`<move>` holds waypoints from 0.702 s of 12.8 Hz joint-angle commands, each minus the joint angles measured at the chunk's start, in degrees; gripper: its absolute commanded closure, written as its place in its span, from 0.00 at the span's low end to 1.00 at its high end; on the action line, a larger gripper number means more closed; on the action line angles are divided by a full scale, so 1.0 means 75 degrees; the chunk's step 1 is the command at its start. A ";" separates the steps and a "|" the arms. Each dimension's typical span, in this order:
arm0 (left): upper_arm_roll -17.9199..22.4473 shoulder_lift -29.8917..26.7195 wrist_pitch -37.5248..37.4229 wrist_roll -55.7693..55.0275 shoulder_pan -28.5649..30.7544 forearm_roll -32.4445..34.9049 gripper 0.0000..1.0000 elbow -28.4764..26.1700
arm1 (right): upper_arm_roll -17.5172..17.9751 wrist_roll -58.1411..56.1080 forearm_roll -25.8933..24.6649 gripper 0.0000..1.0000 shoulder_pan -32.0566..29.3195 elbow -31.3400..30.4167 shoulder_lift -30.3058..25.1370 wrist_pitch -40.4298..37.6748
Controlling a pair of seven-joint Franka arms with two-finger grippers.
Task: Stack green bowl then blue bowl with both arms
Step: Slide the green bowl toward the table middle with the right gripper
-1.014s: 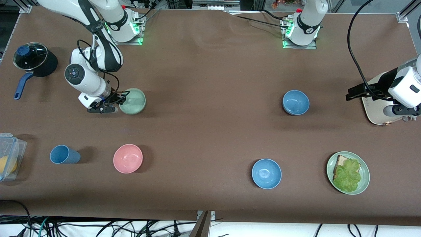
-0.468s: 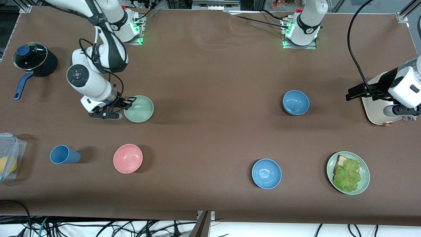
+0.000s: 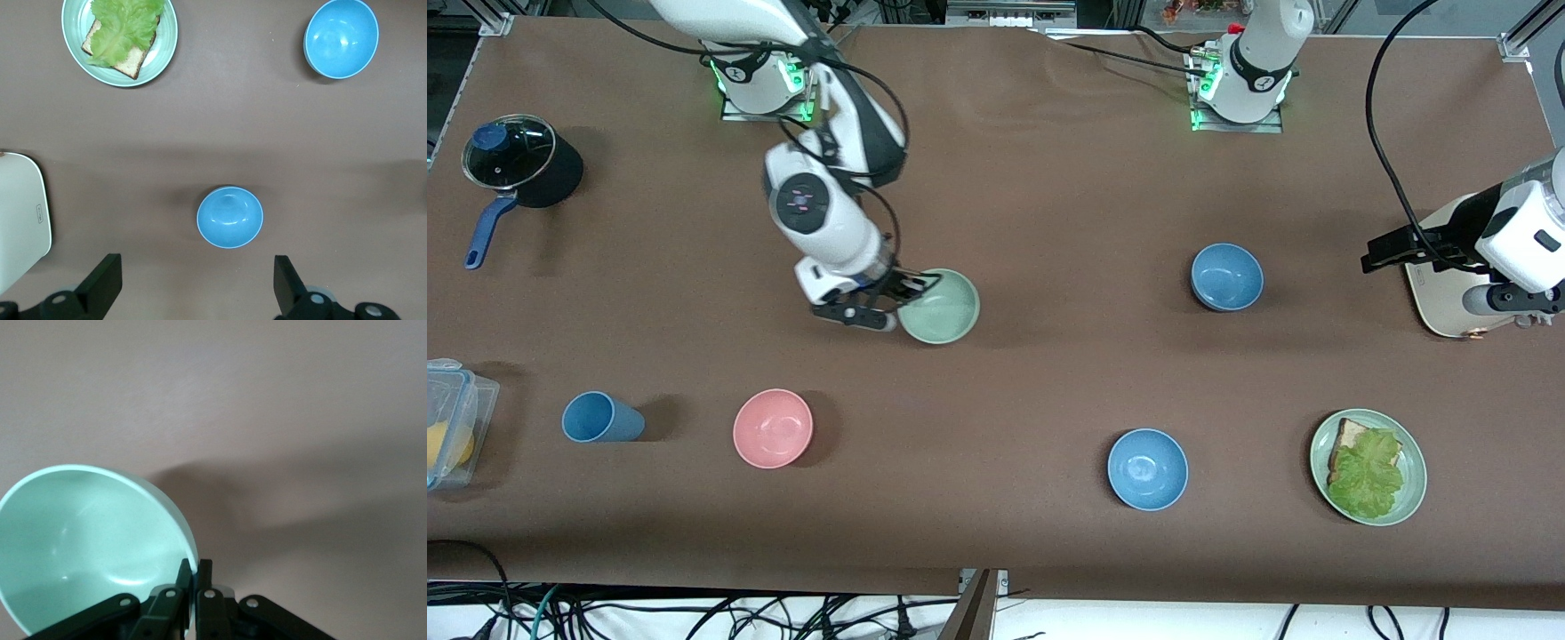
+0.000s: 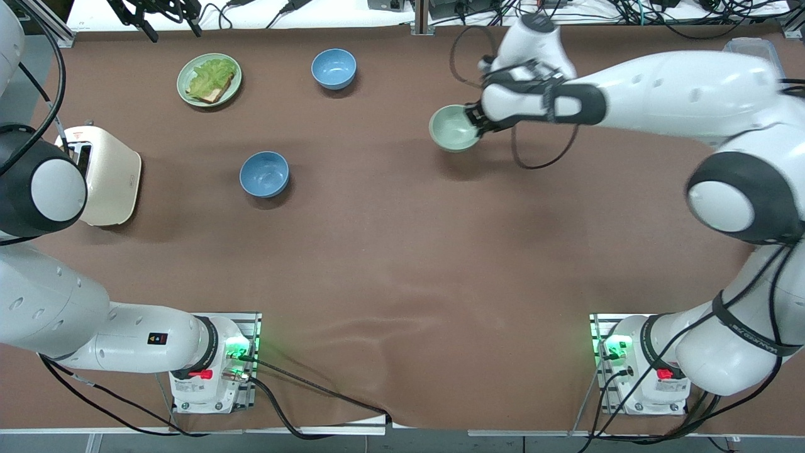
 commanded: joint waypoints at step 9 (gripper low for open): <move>0.0043 0.0517 0.1068 0.0226 0.0075 0.0067 0.00 -0.1503 | -0.0798 0.0350 -0.0267 0.00 0.0337 0.1598 0.0222 -0.1774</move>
